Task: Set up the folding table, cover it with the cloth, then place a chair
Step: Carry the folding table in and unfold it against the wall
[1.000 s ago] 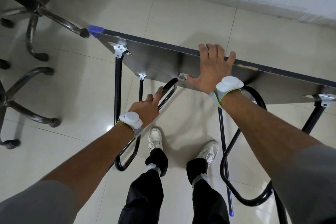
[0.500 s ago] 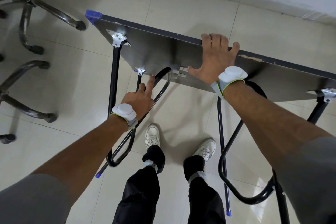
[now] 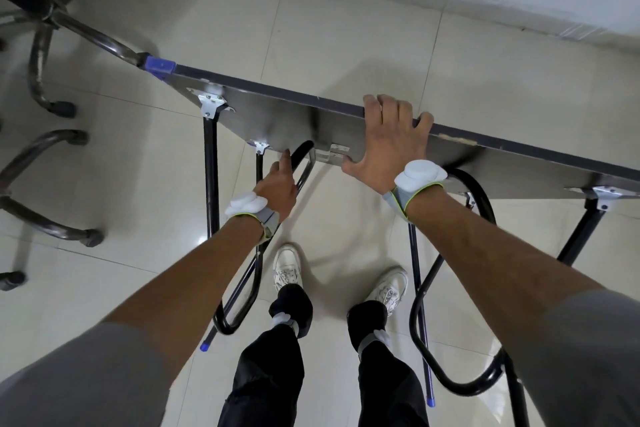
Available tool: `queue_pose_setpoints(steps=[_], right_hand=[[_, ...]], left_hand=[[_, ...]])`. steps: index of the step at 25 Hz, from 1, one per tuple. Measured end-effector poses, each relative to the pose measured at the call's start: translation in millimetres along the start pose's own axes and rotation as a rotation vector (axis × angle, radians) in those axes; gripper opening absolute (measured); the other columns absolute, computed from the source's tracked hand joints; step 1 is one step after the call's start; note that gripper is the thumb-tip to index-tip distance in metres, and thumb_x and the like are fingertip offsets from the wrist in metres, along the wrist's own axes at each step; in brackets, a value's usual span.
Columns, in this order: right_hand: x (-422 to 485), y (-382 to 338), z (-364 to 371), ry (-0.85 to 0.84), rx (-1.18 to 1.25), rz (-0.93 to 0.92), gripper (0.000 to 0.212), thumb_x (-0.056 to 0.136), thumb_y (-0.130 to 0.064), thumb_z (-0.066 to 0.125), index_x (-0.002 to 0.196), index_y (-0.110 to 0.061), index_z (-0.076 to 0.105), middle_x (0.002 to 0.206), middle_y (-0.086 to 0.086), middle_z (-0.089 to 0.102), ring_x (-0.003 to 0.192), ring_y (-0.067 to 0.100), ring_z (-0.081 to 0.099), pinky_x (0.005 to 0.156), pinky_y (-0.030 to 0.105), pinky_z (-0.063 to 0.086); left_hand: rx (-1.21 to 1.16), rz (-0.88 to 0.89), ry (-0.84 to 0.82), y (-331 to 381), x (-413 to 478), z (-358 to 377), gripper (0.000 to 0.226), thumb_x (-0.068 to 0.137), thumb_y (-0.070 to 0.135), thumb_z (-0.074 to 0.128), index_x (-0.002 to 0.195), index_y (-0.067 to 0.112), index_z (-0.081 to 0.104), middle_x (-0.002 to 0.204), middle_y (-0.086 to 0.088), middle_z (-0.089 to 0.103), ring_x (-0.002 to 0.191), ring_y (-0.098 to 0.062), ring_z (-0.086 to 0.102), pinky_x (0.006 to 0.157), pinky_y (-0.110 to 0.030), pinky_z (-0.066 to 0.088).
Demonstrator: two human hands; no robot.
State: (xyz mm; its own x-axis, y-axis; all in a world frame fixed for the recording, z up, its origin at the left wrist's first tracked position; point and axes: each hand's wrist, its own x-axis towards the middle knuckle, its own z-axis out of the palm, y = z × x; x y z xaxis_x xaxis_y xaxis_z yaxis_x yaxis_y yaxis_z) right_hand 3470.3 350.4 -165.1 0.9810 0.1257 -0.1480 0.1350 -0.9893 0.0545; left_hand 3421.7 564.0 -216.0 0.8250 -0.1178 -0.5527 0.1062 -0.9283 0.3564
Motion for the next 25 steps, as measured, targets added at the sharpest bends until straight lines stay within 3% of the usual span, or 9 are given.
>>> queue_pose_setpoints(steps=[4,7,9,13,17,19,23,25], right_hand=[[2,11,-10,-0.103,0.006,-0.222,0.06,0.079,-0.048,0.058,0.124,-0.012,0.042,0.108,0.008,0.057,0.087,0.033,0.055,0.078,0.043,0.036],[6,19,-11,-0.2,0.063,-0.363,0.038,0.093,-0.029,0.051,0.126,-0.012,0.04,0.106,0.007,0.061,0.091,0.033,0.058,0.071,0.037,0.035],[1,17,-8,-0.231,0.106,-0.417,0.032,0.095,-0.022,0.048,0.125,-0.013,0.041,0.107,0.006,0.06,0.096,0.032,0.057,0.069,0.035,0.034],[2,13,-10,-0.259,0.147,-0.414,0.032,0.094,-0.017,0.051,0.124,-0.014,0.041,0.11,0.006,0.058,0.101,0.031,0.054,0.069,0.036,0.037],[-7,10,-6,-0.261,0.088,-0.411,0.044,0.089,-0.014,0.054,0.13,-0.011,0.039,0.11,0.007,0.057,0.099,0.032,0.055,0.068,0.036,0.035],[-9,8,-4,-0.246,0.066,-0.407,0.046,0.086,-0.013,0.056,0.129,-0.011,0.04,0.108,0.008,0.058,0.095,0.032,0.056,0.066,0.036,0.035],[-6,15,-5,-0.234,0.099,-0.393,0.04,0.086,-0.012,0.057,0.122,-0.013,0.042,0.103,0.007,0.057,0.093,0.031,0.056,0.065,0.036,0.035],[-6,14,-6,-0.274,0.165,-0.379,0.036,0.088,-0.014,0.056,0.122,-0.015,0.042,0.106,0.007,0.057,0.097,0.032,0.055,0.069,0.037,0.037]], left_hand=[[-0.079,-0.047,-0.026,6,8,6,0.064,0.098,0.005,0.043,0.155,0.002,0.014,0.135,-0.029,0.05,0.111,-0.048,0.057,0.086,-0.046,0.047],[-0.132,-0.086,-0.122,2,1,12,0.047,0.096,0.004,0.042,0.142,0.002,0.029,0.118,-0.027,0.06,0.103,-0.048,0.061,0.082,-0.048,0.052],[-0.194,-0.179,-0.184,3,7,11,0.037,0.096,0.015,0.05,0.128,0.0,0.037,0.109,-0.027,0.061,0.095,-0.046,0.063,0.076,-0.05,0.055],[-0.179,-0.17,-0.224,16,19,10,0.069,0.089,0.04,0.066,0.146,0.014,0.036,0.113,-0.019,0.056,0.098,-0.039,0.061,0.082,-0.042,0.053],[-0.197,-0.176,-0.203,23,9,21,0.058,0.086,0.029,0.07,0.124,0.0,0.038,0.102,-0.023,0.064,0.092,-0.042,0.063,0.075,-0.042,0.05],[-0.176,-0.172,-0.234,23,9,19,0.059,0.087,0.028,0.071,0.123,-0.001,0.036,0.102,-0.025,0.065,0.094,-0.043,0.064,0.076,-0.043,0.05],[-0.012,-0.101,-0.401,34,10,-1,0.087,0.085,0.05,0.069,0.147,0.007,0.025,0.115,-0.018,0.061,0.101,-0.035,0.063,0.087,-0.04,0.051],[0.165,0.003,-0.382,45,0,-20,0.087,0.089,0.051,0.063,0.154,0.013,0.021,0.122,-0.016,0.057,0.108,-0.034,0.059,0.086,-0.035,0.048]])
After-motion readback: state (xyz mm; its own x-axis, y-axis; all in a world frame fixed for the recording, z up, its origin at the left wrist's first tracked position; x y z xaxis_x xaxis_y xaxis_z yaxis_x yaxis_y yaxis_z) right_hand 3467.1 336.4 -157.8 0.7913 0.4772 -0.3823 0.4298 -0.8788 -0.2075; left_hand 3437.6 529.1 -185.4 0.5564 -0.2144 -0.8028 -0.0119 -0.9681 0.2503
